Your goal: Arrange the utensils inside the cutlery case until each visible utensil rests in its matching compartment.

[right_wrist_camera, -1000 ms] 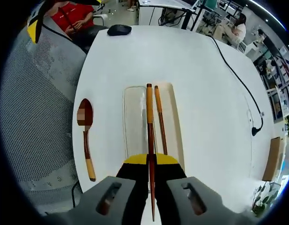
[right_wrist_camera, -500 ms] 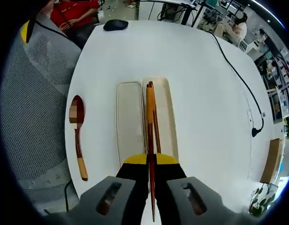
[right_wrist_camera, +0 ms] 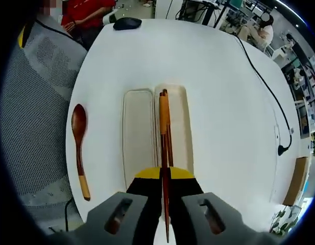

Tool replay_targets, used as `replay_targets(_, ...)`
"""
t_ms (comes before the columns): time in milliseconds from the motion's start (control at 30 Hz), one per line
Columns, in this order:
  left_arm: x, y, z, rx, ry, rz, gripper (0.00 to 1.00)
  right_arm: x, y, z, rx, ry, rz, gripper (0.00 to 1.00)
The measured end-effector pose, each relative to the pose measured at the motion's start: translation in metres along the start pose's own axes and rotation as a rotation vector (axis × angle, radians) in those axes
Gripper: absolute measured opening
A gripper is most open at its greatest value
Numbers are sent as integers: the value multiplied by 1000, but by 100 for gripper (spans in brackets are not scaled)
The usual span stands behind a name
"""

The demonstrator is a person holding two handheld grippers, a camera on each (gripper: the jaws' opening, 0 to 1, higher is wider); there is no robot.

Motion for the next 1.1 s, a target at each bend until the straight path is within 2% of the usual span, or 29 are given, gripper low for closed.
replay_targets(733,-1,4,-1,27,7,-7,68,-12,-10,-14,3,1,-3,0)
replay_targets(1100,-1,5,-1,36,8,-9,69,-14,-14,-20,37,17,24,0)
Point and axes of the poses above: the point that each gripper's makers call its tool centre point, and the gripper's own axes: z roughly backward along the fingers, x roughly to its left, y roughly out of its underside, the point moved 6 cm from there along z, roughly backward along the fingers, and after that the axes turned 1 degree about -y, right-handed, at the moved point
